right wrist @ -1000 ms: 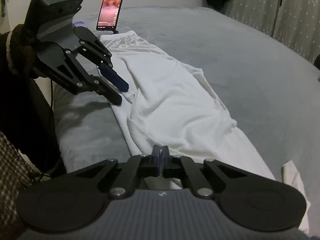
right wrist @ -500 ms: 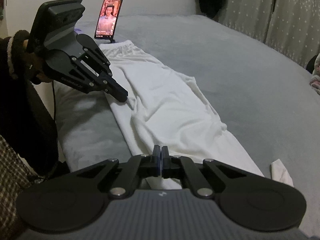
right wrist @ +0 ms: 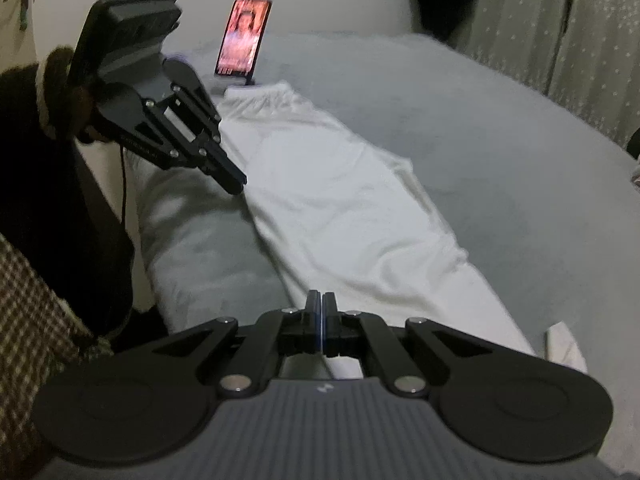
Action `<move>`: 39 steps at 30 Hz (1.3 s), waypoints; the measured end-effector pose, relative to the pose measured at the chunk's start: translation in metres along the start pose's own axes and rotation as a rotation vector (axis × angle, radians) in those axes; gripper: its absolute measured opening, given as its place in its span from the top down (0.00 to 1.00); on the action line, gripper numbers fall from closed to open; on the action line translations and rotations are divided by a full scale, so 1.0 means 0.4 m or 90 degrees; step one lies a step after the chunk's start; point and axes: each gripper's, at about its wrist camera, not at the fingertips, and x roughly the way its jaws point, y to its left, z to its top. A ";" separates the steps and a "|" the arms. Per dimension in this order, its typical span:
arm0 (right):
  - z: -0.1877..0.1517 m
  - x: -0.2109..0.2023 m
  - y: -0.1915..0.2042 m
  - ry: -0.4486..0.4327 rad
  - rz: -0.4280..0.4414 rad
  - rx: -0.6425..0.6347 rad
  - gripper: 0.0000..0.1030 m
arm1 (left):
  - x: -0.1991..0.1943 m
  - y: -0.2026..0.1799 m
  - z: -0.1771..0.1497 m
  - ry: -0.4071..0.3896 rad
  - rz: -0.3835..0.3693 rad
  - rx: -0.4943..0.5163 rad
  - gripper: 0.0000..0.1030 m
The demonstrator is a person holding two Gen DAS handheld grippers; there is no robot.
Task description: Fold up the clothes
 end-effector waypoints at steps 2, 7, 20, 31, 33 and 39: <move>-0.004 0.004 -0.002 0.011 -0.005 0.008 1.00 | 0.010 -0.004 0.000 0.015 0.000 0.007 0.99; -0.004 -0.015 -0.037 -0.007 -0.052 0.054 0.87 | 0.000 -0.004 0.022 -0.006 -0.026 -0.013 0.80; -0.039 -0.035 -0.214 -0.011 -0.253 0.187 0.65 | 0.115 -0.071 0.148 -0.040 -0.138 -0.061 0.73; -0.057 0.016 -0.330 0.029 -0.324 0.268 0.65 | 0.236 -0.123 0.241 -0.016 -0.158 -0.054 0.73; -0.057 0.024 -0.339 0.034 -0.332 0.277 0.65 | 0.254 -0.128 0.247 -0.010 -0.156 -0.057 0.74; -0.071 0.031 -0.368 0.044 -0.338 0.324 0.97 | 0.270 -0.140 0.251 -0.010 -0.162 -0.062 0.74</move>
